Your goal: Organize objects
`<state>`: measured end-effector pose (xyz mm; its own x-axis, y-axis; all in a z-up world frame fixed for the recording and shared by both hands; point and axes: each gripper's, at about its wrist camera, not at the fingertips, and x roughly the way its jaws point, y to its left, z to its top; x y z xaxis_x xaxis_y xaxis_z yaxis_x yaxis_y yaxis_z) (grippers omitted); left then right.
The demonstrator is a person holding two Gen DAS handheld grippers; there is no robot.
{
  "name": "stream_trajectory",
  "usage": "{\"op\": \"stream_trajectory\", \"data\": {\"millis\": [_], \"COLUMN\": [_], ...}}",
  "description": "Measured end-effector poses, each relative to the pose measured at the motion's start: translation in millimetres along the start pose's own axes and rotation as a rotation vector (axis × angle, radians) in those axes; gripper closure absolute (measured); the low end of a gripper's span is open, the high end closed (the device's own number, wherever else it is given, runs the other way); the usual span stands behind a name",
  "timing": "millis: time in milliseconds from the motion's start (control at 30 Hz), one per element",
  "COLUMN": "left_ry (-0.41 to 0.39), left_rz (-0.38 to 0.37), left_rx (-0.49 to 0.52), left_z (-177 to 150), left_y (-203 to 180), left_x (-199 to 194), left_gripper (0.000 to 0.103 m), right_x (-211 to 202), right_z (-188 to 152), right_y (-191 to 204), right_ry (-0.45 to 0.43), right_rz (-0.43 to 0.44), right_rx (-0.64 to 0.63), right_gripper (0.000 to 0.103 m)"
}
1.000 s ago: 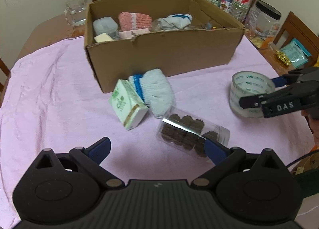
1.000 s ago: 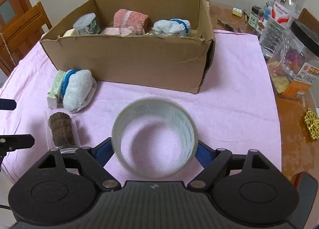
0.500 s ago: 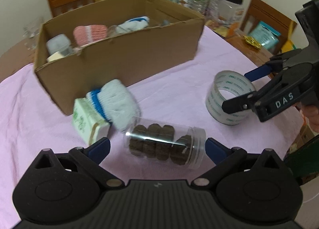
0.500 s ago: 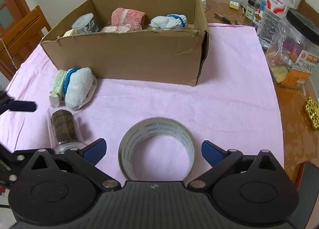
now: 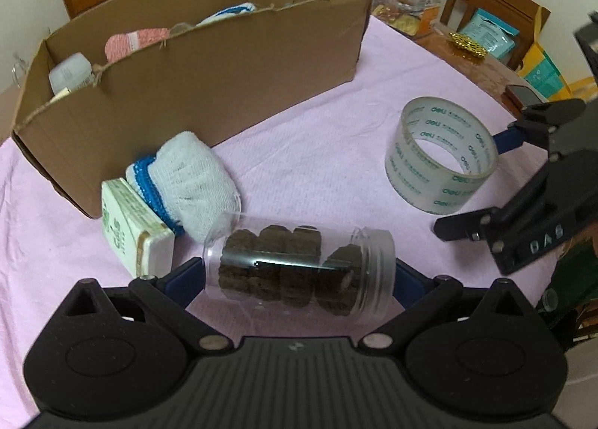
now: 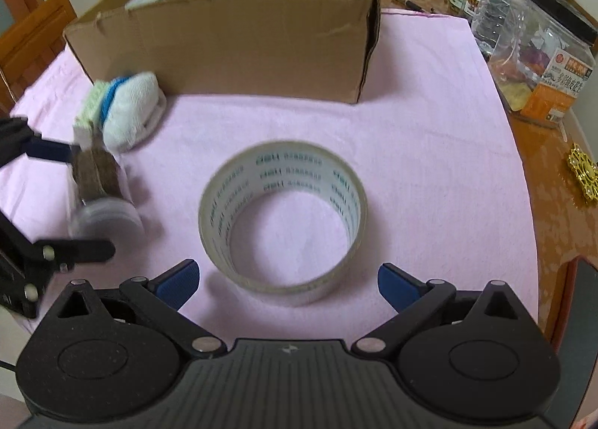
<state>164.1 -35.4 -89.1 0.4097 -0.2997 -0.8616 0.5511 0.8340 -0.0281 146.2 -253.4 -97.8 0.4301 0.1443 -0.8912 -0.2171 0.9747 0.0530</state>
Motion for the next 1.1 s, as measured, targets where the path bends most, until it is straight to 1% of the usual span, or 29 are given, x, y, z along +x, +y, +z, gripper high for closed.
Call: {"op": "stream_trajectory", "data": {"millis": [133,233,300,367,433,567,833,900,933,967,1033,1100], "left_ry": [0.013,0.009,0.008,0.001,-0.004,-0.008,-0.003,-0.002,-0.003,-0.005,0.000,0.000], "left_rz": [0.000,0.006,0.025,0.029,0.032,0.053,0.064,0.068,0.069,0.071,0.072,0.073], "left_rx": [-0.031,-0.029,-0.020,-0.013,-0.021,-0.030,-0.093,-0.099,-0.101,-0.104,-0.112,-0.120], "left_z": [0.2,-0.4,-0.1,-0.1,0.4,0.9,9.1,12.8,15.0,17.0,22.1,28.0], "left_y": [0.8,-0.9,-2.2,-2.3,-1.5,-0.2,9.9,11.4,12.1,12.8,14.3,16.1], "left_x": [10.5,15.1,17.2,17.8,16.6,11.0,-5.4,-11.3,-14.3,-16.6,-21.3,-26.8], "left_gripper": [0.002,0.002,0.004,0.007,0.011,0.010,0.010,0.010,0.010,0.010,0.010,0.010], "right_x": [3.9,5.2,6.3,7.1,8.1,10.5,12.0,10.8,10.1,9.8,10.0,9.8], "right_z": [-3.9,-3.4,-2.2,-0.8,0.4,4.5,14.5,16.3,17.1,17.6,19.4,20.2], "right_y": [7.9,8.1,7.2,7.4,8.1,9.4,12.5,13.7,13.9,13.7,11.7,10.5], "right_ry": [-0.019,-0.031,-0.038,-0.044,-0.054,-0.064,-0.070,-0.067,-0.062,-0.056,-0.039,-0.027], "right_rz": [-0.044,-0.042,-0.042,-0.044,-0.045,-0.047,-0.061,-0.068,-0.068,-0.068,-0.056,-0.052], "right_rx": [-0.053,-0.053,-0.051,-0.046,-0.046,-0.042,-0.043,-0.049,-0.049,-0.046,-0.031,-0.016], "right_gripper": [0.000,0.000,0.000,0.000,0.000,0.000,0.000,0.002,0.005,0.010,0.015,0.015]}}
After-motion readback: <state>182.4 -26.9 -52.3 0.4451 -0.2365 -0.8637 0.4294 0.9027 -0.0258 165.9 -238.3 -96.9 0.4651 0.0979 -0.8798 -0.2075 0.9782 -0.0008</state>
